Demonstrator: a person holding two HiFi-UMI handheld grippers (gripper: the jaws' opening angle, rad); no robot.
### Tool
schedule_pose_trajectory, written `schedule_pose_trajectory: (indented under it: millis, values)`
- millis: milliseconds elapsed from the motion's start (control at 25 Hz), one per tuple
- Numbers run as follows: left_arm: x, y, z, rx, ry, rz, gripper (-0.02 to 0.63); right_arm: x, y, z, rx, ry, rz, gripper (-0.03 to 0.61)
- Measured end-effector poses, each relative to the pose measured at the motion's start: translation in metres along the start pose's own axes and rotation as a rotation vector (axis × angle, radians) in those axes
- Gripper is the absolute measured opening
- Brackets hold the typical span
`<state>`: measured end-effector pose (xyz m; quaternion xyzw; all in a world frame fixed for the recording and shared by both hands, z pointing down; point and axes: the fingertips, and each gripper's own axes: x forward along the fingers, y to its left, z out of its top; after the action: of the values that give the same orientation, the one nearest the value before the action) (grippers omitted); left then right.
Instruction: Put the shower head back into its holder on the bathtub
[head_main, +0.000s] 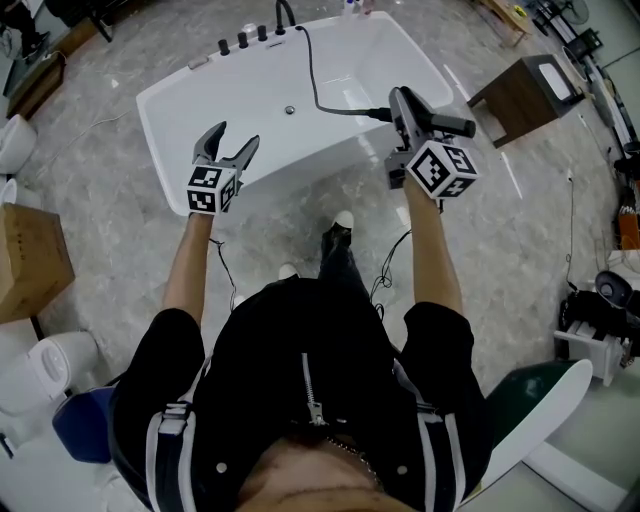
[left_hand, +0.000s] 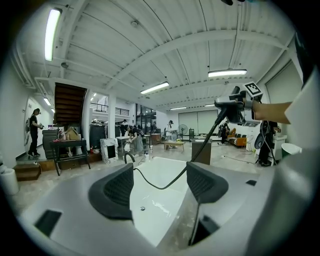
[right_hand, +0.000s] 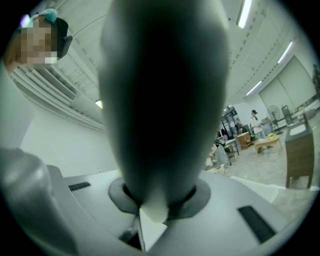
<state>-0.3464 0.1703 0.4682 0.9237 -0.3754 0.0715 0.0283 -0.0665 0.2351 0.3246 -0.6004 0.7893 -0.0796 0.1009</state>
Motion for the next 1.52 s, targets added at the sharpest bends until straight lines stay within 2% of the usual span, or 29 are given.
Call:
schedule_pose_trajectory:
  millis: [280, 640, 880, 1040, 1280, 1520]
  values:
    - [0.044, 0.003, -0.004, -0.002, 0.028, -0.009, 0.336, 0.023, -0.026, -0.001, 0.01, 0.008, 0.022, 0.081]
    - [0.135, 0.005, -0.006, 0.002, 0.085, -0.005, 0.336, 0.076, -0.098, 0.009, 0.044, 0.013, 0.055, 0.081]
    - [0.203, 0.004, 0.003, -0.01, 0.123, 0.036, 0.336, 0.12, -0.155, 0.032, 0.061, 0.042, 0.126, 0.081]
    - [0.245, -0.001, -0.004, -0.017, 0.164, 0.055, 0.336, 0.147, -0.185, 0.044, 0.083, 0.051, 0.184, 0.081]
    - [0.317, -0.041, -0.017, -0.007, 0.242, 0.031, 0.336, 0.16, -0.232, 0.076, 0.105, 0.055, 0.253, 0.081]
    - [0.368, -0.077, -0.052, 0.035, 0.296, -0.044, 0.336, 0.159, -0.247, 0.08, 0.1, 0.06, 0.295, 0.081]
